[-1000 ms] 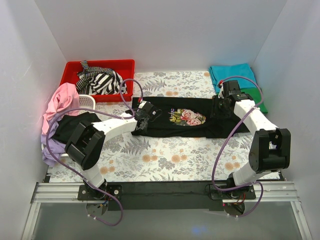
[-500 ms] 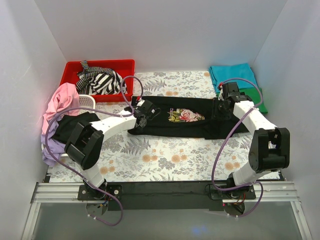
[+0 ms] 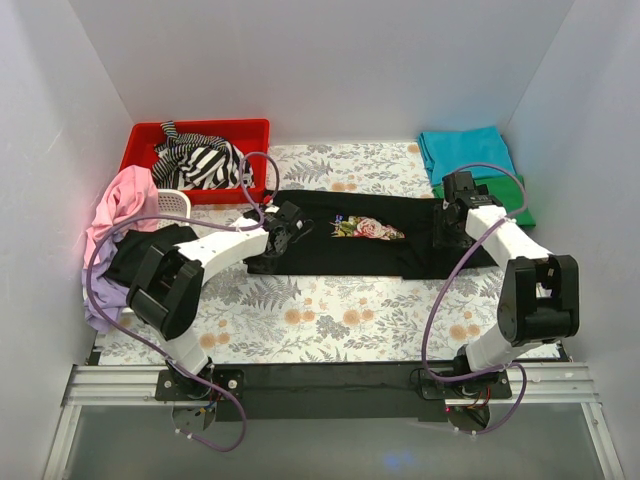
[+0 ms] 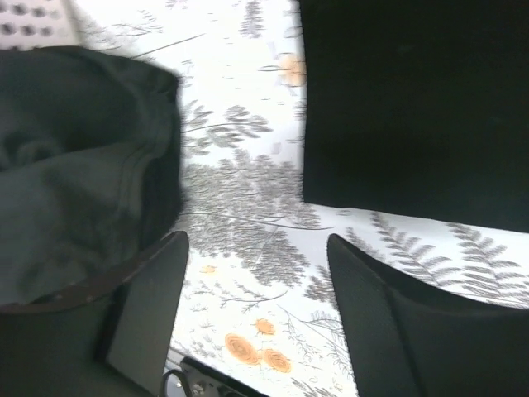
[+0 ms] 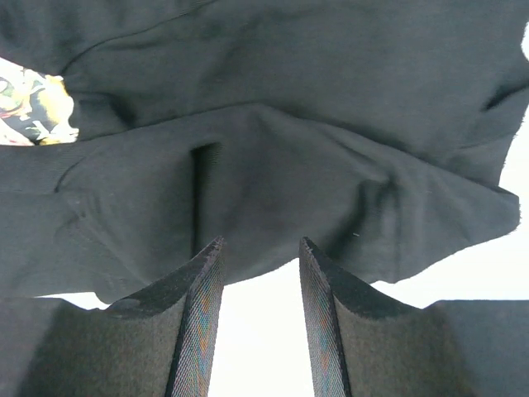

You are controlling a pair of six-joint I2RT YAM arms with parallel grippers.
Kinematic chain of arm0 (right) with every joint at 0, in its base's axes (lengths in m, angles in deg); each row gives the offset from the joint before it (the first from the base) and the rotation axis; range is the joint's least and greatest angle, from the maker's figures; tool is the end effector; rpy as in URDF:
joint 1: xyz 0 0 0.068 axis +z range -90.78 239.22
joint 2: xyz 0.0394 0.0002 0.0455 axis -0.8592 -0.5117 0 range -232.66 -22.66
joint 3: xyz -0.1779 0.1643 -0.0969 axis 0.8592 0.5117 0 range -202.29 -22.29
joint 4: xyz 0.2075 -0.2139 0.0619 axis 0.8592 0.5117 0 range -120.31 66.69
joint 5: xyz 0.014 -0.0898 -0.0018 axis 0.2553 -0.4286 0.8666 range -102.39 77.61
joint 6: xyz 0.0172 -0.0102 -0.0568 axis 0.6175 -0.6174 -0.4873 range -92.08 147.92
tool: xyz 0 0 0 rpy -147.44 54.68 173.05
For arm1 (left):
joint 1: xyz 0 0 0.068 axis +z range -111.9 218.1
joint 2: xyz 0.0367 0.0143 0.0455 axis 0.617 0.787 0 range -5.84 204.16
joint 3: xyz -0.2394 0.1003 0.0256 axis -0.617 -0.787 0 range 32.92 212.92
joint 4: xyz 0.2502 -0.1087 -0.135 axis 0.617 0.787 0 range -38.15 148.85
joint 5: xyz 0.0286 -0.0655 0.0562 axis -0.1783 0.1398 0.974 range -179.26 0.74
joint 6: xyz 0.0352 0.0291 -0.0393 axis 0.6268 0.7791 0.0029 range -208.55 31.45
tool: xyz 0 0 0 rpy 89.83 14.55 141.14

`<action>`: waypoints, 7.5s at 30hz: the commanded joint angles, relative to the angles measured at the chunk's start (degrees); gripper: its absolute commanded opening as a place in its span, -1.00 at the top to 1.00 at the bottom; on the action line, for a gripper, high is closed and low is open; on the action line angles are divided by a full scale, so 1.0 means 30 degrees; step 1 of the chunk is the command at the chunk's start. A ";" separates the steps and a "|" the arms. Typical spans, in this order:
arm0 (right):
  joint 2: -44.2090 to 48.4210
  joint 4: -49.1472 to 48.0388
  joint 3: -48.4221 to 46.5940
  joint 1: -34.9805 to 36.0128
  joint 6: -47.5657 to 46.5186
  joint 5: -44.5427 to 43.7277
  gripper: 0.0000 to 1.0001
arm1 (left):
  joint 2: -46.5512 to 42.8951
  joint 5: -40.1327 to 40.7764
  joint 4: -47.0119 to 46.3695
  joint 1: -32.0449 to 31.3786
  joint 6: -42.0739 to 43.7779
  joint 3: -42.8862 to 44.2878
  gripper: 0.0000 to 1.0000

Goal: Fold and stack the t-shirts
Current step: Fold the tshirt

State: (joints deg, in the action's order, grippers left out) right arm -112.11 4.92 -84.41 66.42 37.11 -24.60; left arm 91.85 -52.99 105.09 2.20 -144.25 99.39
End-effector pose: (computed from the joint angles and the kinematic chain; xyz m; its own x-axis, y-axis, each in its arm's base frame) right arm 0.3557 0.0355 0.1808 -0.8732 0.0471 -0.4851 0.1153 0.9870 -0.1116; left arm 0.2940 -0.1801 0.1541 -0.8066 -0.2385 -0.5409 -0.4259 0.8690 0.2519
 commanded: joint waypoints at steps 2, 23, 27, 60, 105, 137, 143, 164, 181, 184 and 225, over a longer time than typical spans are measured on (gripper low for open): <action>0.1920 0.0300 -0.0706 -0.0057 -0.0251 -0.1672 0.06 | -0.1042 0.2820 0.0773 0.0102 -0.1061 0.1041 -0.37; 0.5089 -0.4416 0.6498 0.0060 0.2648 0.8258 -0.16 | 0.4263 -1.0480 -0.8895 -0.0221 0.1077 0.3476 -0.54; 0.5002 -0.4710 0.6909 0.0177 0.2620 0.7123 -0.18 | 0.4555 -1.0216 -0.9219 -0.0221 0.1019 0.3036 -0.54; 0.5915 -0.4042 0.3468 0.0236 0.1802 0.1523 0.97 | 0.4380 -0.8987 -0.9424 -0.0192 0.1486 0.1951 -0.57; 0.9333 -1.0124 1.1645 0.0324 0.9087 0.5273 -0.43 | 0.4850 -0.9042 -0.7725 0.0101 0.1956 0.2303 -0.57; 1.0628 -1.0335 1.2243 0.0353 1.0794 0.1872 -0.36 | 0.4995 -0.9513 -0.7813 0.0101 0.1898 0.2040 -0.56; 1.0159 -1.0627 1.2388 0.0353 1.0706 0.1463 -0.19 | 0.5083 -0.9513 -0.7813 0.0072 0.1898 0.2099 -0.56; 1.2471 -0.9897 1.1541 0.0353 0.8745 -0.1379 0.97 | 0.5288 -0.9190 -0.7637 0.0072 0.1985 0.2099 -0.56; 0.4571 -0.8899 0.2463 0.0353 0.4056 -0.5475 0.97 | 0.5200 -0.9103 -0.7490 0.0101 0.2220 0.2040 -0.56; 0.3366 -0.8635 0.1553 0.0353 0.4055 -0.6533 0.97 | 0.5230 -0.9015 -0.7490 0.0101 0.2278 0.2011 -0.55; -0.1437 -0.7259 -0.1088 -0.0794 0.1800 0.8725 0.01 | 0.4610 -0.9367 -0.9336 0.1068 0.2747 0.5258 -0.58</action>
State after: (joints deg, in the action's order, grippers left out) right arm -112.77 -20.33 -89.46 61.81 41.68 -12.07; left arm 105.82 -81.75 77.96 5.26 -137.63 110.06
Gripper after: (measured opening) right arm 0.500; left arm 0.787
